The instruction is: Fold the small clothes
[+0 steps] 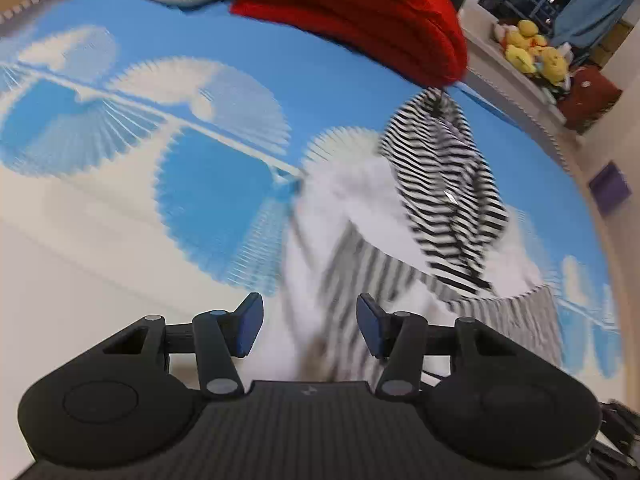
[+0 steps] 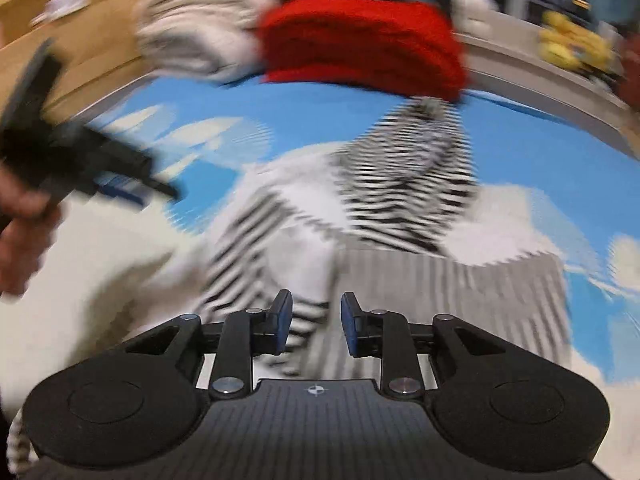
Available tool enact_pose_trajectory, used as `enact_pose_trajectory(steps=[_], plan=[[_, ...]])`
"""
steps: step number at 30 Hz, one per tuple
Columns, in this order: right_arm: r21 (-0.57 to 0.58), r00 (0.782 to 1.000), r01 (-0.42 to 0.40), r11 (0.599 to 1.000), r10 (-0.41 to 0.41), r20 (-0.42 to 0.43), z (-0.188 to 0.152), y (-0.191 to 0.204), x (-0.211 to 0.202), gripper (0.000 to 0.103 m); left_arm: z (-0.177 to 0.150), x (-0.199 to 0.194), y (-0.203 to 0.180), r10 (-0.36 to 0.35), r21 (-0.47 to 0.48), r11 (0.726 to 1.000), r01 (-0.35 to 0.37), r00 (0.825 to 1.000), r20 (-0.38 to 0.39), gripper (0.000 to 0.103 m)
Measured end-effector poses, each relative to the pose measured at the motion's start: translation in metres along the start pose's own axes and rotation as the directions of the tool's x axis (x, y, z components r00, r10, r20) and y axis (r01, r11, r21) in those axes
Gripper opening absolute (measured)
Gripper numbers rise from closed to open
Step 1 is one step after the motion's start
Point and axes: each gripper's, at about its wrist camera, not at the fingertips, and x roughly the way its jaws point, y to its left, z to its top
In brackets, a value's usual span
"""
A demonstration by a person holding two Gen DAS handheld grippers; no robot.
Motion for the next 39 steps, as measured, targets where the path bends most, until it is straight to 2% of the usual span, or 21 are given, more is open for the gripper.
enact_pose_trajectory(steps=[2,3,5,8,11,13,16,18,19,20,21,23,27,28,30,32,33,35,37,39], plan=[[0.074,0.998,0.057,0.996,-0.055,-0.023,-0.009,-0.024,0.011,0.03,-0.006,0.008,-0.011,-0.043,-0.006,0.999,0.043,0.999,-0.022,0.057],[0.119,0.992,0.108,0.987,-0.1,-0.072,-0.015,-0.036,0.019,0.03,-0.008,0.012,-0.017,-0.056,-0.002,0.998,0.056,0.998,-0.03,0.057],[0.178,0.991,0.112,0.978,-0.096,-0.096,-0.021,-0.052,0.031,0.03,-0.012,0.019,-0.031,-0.067,0.007,0.998,0.067,0.997,-0.039,0.057],[0.251,0.997,0.0,0.968,0.018,-0.07,-0.027,-0.062,0.047,0.03,-0.013,0.026,-0.048,-0.061,0.004,0.998,0.061,0.998,-0.021,0.057],[0.309,0.984,-0.127,0.943,0.159,-0.08,-0.03,-0.053,0.062,0.031,-0.011,0.026,-0.056,-0.067,0.002,0.998,0.067,0.998,-0.003,0.057],[0.281,0.973,-0.185,0.942,0.215,-0.08,-0.03,-0.036,0.073,0.04,-0.009,0.024,-0.057,-0.066,0.015,0.998,0.066,0.998,0.012,0.057],[0.236,0.962,-0.211,0.949,0.244,-0.12,-0.031,-0.008,0.086,0.042,-0.005,0.02,-0.05,-0.037,0.022,0.999,0.037,0.999,0.027,0.057],[0.213,0.957,-0.242,0.947,0.269,-0.112,-0.031,0.01,0.088,0.043,0.0,0.019,-0.041,-0.033,0.005,0.999,0.033,0.999,0.024,0.057],[0.192,0.941,-0.303,0.933,0.325,-0.092,-0.029,0.019,0.084,0.044,0.002,0.018,-0.037,-0.037,-0.008,0.999,0.037,0.999,0.022,0.057],[0.138,0.911,-0.394,0.909,0.406,-0.074,-0.026,0.031,0.077,0.045,0.004,0.017,-0.032,-0.043,-0.018,0.999,0.044,0.999,0.018,0.057],[0.073,0.89,-0.449,0.891,0.453,-0.057,-0.024,0.041,0.068,0.045,0.006,0.017,-0.028,-0.054,-0.029,0.998,0.054,0.999,0.011,0.057],[-0.003,0.87,-0.492,0.871,0.492,-0.03,-0.021,0.051,0.053,0.041,0.007,0.021,-0.022,-0.078,-0.05,0.996,0.077,0.997,-0.017,0.058],[0.044,0.911,-0.409,0.911,0.41,-0.029,-0.02,0.033,0.04,0.042,0.0,0.036,-0.017,-0.135,-0.077,0.989,0.127,0.983,-0.122,0.062],[0.056,0.925,-0.377,0.925,0.379,-0.027,-0.019,0.026,0.039,0.042,-0.002,0.039,-0.018,-0.125,-0.071,0.991,0.116,0.982,-0.141,0.063],[0.089,0.962,-0.268,0.959,0.271,-0.023,-0.019,0.007,0.037,0.042,-0.006,0.045,-0.02,-0.061,-0.036,0.998,0.055,0.983,-0.171,0.063],[0.13,0.987,-0.152,0.98,0.158,-0.036,-0.021,-0.015,0.037,0.043,-0.009,0.051,-0.02,-0.03,-0.023,0.999,0.026,0.981,-0.192,0.063],[0.154,0.996,-0.054,0.987,0.064,-0.062,-0.023,-0.029,0.038,0.043,-0.011,0.053,-0.019,-0.029,-0.022,0.999,0.025,0.98,-0.199,0.062],[0.197,0.99,0.1,0.975,-0.077,-0.121,-0.028,-0.053,0.044,0.043,-0.014,0.057,-0.02,-0.017,-0.001,1.0,0.017,0.979,-0.205,0.062],[0.26,0.96,0.237,0.936,-0.184,-0.211,-0.037,-0.081,0.047,0.043,-0.018,0.061,-0.025,0.01,0.037,0.999,-0.002,0.977,-0.211,0.061],[0.35,0.931,0.327,0.878,-0.235,-0.279,-0.047,-0.109,0.047,0.043,-0.021,0.067,-0.029,0.045,0.078,0.997,-0.029,0.976,-0.214,0.056]])
